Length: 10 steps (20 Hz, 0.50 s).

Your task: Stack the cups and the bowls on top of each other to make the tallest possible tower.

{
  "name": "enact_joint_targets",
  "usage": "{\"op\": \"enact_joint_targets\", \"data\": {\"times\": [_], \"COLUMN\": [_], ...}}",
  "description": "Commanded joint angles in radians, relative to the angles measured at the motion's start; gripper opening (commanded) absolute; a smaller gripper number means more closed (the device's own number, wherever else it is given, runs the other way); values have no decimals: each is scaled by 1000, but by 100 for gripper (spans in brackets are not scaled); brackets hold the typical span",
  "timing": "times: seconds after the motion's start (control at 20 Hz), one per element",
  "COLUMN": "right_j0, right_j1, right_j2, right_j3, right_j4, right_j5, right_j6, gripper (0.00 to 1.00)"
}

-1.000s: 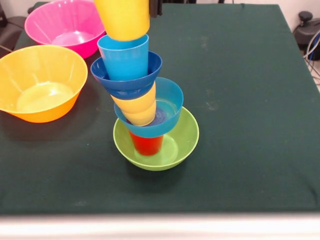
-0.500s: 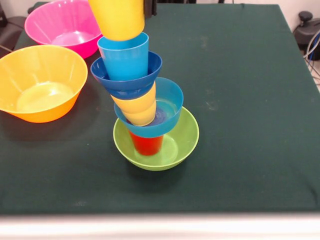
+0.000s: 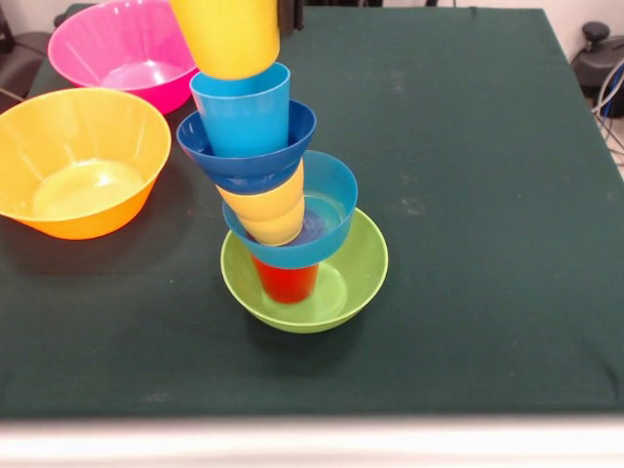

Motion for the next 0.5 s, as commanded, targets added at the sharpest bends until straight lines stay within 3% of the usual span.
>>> {"op": "enact_joint_targets", "data": {"times": [0.05,0.5], "right_j0": [-6,-8], "right_j1": [0,-10], "right_j2": [54,48], "right_j3": [61,97], "right_j4": [-72,-66], "right_j5": [114,91], "right_j6": [-335,-317], "gripper": [0,0]}}
